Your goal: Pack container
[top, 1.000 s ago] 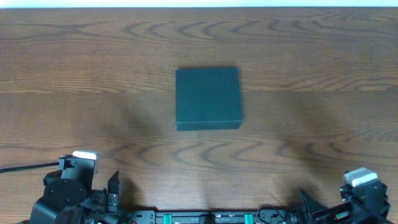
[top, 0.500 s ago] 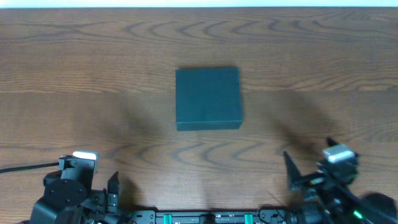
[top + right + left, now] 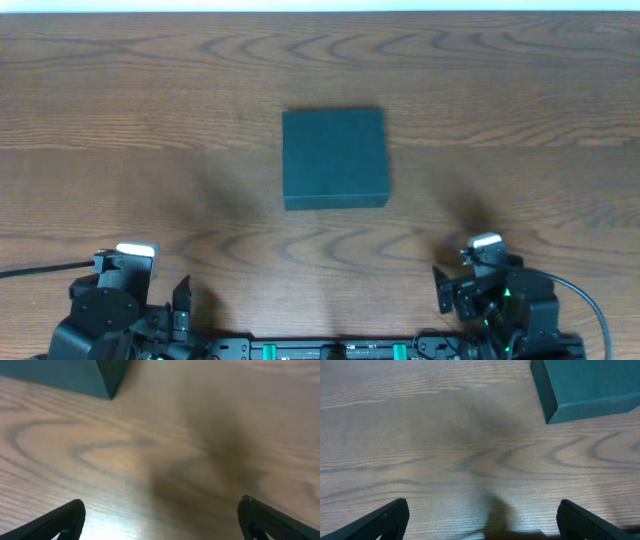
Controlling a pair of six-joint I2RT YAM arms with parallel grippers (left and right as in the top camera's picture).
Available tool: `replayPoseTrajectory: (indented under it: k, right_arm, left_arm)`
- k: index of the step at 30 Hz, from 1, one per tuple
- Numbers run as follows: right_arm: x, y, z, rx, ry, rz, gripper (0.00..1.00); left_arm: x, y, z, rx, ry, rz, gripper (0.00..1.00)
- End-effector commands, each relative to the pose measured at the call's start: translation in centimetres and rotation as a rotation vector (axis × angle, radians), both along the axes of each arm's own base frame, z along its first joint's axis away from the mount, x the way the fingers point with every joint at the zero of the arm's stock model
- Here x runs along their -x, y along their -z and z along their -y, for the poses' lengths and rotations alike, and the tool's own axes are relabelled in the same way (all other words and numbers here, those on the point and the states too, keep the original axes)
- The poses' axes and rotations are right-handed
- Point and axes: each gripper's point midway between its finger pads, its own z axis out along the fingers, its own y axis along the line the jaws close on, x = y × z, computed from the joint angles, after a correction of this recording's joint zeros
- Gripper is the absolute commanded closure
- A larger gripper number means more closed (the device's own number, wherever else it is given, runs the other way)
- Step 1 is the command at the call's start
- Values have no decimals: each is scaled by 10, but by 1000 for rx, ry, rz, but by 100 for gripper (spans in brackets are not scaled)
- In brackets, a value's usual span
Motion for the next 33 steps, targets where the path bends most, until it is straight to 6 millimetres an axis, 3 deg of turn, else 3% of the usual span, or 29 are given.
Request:
replayPoseTrajectory:
  k: [1, 7, 11, 33]
  right_arm:
    - [0, -2, -1, 9, -16, 14, 1]
    - [1, -2, -1, 9, -15, 27, 1]
    - [8, 11, 3, 22, -3, 20, 1]
    - [6, 8, 6, 34, 4, 45, 1]
  left_arm:
    - [0, 0, -1, 2, -11, 6, 5]
    - [0, 0, -1, 2, -11, 6, 5]
    - [0, 0, -1, 2, -11, 6, 5]
    - [0, 0, -1, 2, -11, 6, 5]
